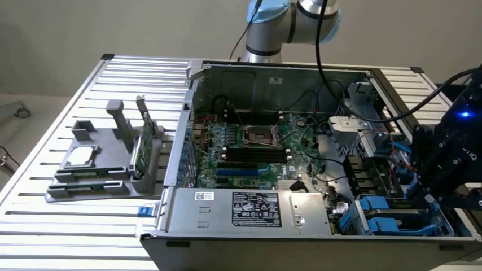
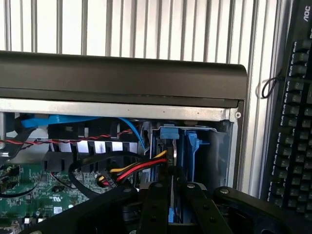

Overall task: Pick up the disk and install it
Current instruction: 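Insert the first disk wire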

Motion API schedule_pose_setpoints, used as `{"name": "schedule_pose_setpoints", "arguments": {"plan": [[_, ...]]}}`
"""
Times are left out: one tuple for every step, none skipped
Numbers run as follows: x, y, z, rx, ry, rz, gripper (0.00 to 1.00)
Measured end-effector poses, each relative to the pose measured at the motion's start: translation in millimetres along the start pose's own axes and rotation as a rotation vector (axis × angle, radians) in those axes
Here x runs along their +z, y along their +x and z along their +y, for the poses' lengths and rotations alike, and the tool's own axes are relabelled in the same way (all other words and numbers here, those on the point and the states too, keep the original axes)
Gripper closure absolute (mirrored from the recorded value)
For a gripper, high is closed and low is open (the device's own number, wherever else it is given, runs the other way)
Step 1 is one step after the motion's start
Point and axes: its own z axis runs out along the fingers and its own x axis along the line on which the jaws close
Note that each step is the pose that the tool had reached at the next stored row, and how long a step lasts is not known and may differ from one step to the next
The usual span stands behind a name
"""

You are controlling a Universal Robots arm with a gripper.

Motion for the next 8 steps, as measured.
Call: {"name": "schedule_pose_setpoints", "arguments": {"plan": [[0.0, 0.0, -0.3, 0.0, 0.0061, -0.0005, 0.84], [0.0, 0.0, -0.5, 0.001, 0.0111, -0.0009, 0.84], [0.2, 0.3, -0.8, 0.002, 0.0131, -0.0006, 0.84], [0.2, 0.7, -1.0, 0.004, 0.0135, -0.0005, 0.84], [0.2, 1.2, -1.3, 0.006, 0.0138, -0.0005, 0.84], [0.1, 1.7, -1.6, 0.008, 0.014, -0.0006, 0.84], [0.0, 2.2, -2.1, 0.01, 0.0143, -0.0007, 0.84], [0.0, 2.6, -2.5, 0.013, 0.0145, -0.0007, 0.84]]}}
